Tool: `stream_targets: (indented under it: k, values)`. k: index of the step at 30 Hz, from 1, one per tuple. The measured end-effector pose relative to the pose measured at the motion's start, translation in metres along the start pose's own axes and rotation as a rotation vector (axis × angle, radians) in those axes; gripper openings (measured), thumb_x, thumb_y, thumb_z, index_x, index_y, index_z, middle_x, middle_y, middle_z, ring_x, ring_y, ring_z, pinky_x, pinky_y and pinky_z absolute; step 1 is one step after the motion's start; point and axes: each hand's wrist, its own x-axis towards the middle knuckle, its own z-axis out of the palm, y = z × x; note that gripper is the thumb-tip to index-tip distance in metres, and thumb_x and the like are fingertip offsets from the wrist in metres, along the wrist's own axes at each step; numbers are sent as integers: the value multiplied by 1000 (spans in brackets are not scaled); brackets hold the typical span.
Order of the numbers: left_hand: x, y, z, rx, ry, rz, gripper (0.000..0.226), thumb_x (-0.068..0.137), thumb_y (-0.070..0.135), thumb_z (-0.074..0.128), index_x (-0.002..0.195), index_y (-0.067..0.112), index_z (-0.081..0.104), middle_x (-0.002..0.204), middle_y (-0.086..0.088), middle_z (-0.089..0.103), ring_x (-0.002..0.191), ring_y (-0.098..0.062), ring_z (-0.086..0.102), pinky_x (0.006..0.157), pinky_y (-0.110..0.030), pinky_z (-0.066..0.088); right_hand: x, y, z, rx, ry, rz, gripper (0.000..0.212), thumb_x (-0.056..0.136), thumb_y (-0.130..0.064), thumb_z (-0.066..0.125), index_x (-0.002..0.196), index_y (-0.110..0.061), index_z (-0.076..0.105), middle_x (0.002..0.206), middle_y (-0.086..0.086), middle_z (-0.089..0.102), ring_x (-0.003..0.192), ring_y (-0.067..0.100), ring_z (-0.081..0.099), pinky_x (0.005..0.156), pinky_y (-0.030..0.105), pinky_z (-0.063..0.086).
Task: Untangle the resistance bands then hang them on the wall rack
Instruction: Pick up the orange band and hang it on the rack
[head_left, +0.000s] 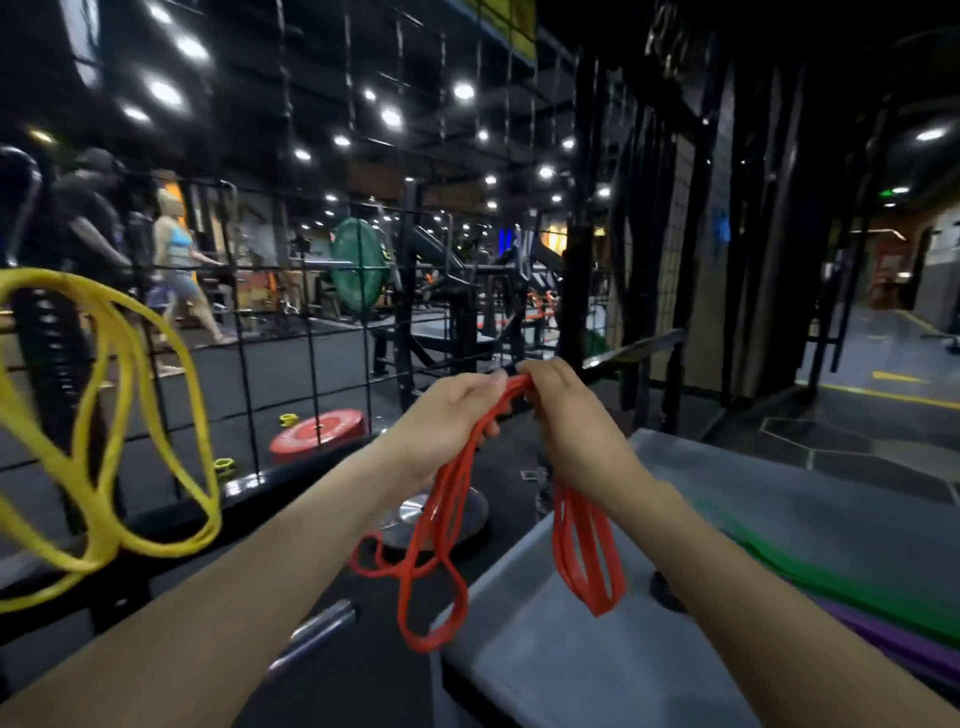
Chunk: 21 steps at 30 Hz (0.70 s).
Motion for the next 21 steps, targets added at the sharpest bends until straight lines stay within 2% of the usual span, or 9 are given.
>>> stream_targets:
  k: [2,3,5,7,10,13,15,17,21]
  values:
    - [-7,3,-15,173,-3,60,15,95,27,49,107,22,54,78,5,55,62,3,53,62,-11,42,19,-7,-2,6,10,-14,60,83,6,46,140,-5,31,138,15,36,118,34,46,94,39,41]
    - [-9,3,-23,236,33,90,19,93,23,52,112,24,51,83,7,58,66,5,57,65,-9,44,28,-9,-1,9,22,-3,60,84,8,44,141,-7,30,139,14,35,121,33,44,96,40,40]
    - [-15,5,-40,261,171,140,24,91,18,56,113,26,51,88,8,61,73,1,61,74,-16,48,46,-14,4,6,40,-23,57,88,8,41,142,-9,28,137,13,37,119,33,45,94,42,41]
    - [-18,12,-58,221,311,177,20,90,12,57,107,23,57,80,8,62,64,5,59,69,-16,47,62,-21,10,-18,26,-85,58,91,5,40,144,-10,24,137,13,37,117,33,46,92,40,43]
    - [-19,22,-84,248,465,212,24,90,13,57,112,21,63,72,7,61,58,6,54,61,-9,44,84,-37,15,57,9,-150,56,95,-1,37,147,-14,18,139,8,38,118,26,47,97,39,42]
    - [-19,30,-108,284,604,243,23,91,18,58,110,28,64,70,2,60,64,-9,51,64,-25,44,106,-56,19,131,33,-250,49,98,-10,35,145,-17,20,115,-3,44,94,10,48,90,34,45]
    - [-19,37,-122,284,677,267,23,90,17,58,110,27,64,74,-3,63,68,-17,51,67,-30,42,121,-70,23,146,85,-320,55,96,-3,39,146,-14,19,117,5,41,98,16,47,88,35,45]
    - [-19,45,-134,309,728,285,24,90,16,58,113,21,65,78,-2,66,71,-19,53,69,-34,45,138,-82,27,182,155,-365,52,96,-5,40,145,-10,22,114,7,41,95,20,48,86,37,46]
    - [-10,60,-154,374,829,266,27,91,19,58,116,13,65,88,-1,68,80,-12,59,81,-37,52,173,-106,33,235,238,-349,51,96,-3,41,144,-5,25,117,6,34,95,12,42,87,27,42]
